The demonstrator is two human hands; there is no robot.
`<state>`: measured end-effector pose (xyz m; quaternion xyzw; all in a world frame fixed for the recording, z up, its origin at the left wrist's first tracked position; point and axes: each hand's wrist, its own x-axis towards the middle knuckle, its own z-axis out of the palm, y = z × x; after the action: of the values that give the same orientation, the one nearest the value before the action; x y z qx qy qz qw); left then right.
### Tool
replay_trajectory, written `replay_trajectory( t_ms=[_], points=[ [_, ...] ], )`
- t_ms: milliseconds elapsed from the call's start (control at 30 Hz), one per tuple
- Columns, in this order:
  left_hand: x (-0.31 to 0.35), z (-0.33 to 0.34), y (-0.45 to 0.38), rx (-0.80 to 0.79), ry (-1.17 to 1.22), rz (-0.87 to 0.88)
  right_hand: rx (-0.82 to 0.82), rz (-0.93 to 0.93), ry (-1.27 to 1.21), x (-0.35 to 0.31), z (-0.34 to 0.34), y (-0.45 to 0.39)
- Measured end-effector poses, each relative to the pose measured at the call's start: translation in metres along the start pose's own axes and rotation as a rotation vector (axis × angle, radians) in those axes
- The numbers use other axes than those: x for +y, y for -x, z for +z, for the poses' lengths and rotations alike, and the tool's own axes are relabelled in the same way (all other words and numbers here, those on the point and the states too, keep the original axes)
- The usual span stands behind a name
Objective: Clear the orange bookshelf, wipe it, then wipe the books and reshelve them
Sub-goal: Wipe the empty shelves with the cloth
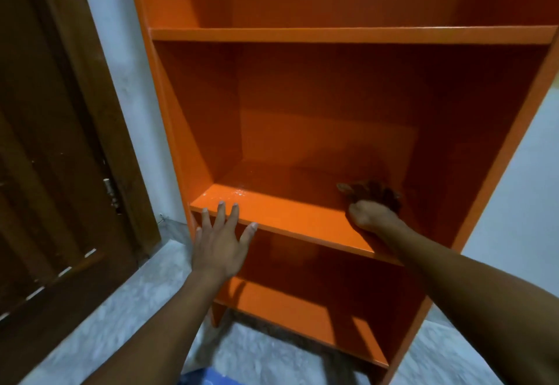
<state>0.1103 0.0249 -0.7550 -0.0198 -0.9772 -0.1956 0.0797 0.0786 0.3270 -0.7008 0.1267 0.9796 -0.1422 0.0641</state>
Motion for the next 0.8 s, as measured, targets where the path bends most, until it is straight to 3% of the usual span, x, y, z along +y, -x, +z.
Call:
replay_trajectory(
  t_ms=[67,167,367,500,567,633,700,800],
  points=[
    [-0.002,0.003,-0.007,0.037,-0.017,0.016,-0.072,-0.050,-0.031,-0.010,0.002,-0.015],
    [-0.005,0.008,-0.011,0.076,-0.025,0.038,-0.056,-0.254,-0.026,-0.039,0.010,-0.018],
    [-0.017,0.002,-0.013,0.145,0.030,0.041,0.231,-0.643,0.093,-0.091,0.057,0.022],
    [-0.035,-0.011,-0.008,0.237,0.149,0.009,0.218,-1.023,-0.205,-0.107,0.060,0.053],
    [-0.042,-0.016,-0.007,0.243,0.162,0.007,0.256,-1.056,-0.380,-0.102,0.049,0.068],
    [-0.045,-0.022,-0.010,0.231,0.169,0.014,0.457,-0.952,-0.418,-0.086,0.035,0.076],
    [-0.042,-0.030,-0.014,0.228,0.182,0.016,0.627,-0.633,-0.360,-0.055,0.020,0.068],
    [-0.032,-0.045,-0.022,0.256,0.229,0.008,0.502,-0.007,-0.123,-0.008,0.012,0.060]
  ],
)
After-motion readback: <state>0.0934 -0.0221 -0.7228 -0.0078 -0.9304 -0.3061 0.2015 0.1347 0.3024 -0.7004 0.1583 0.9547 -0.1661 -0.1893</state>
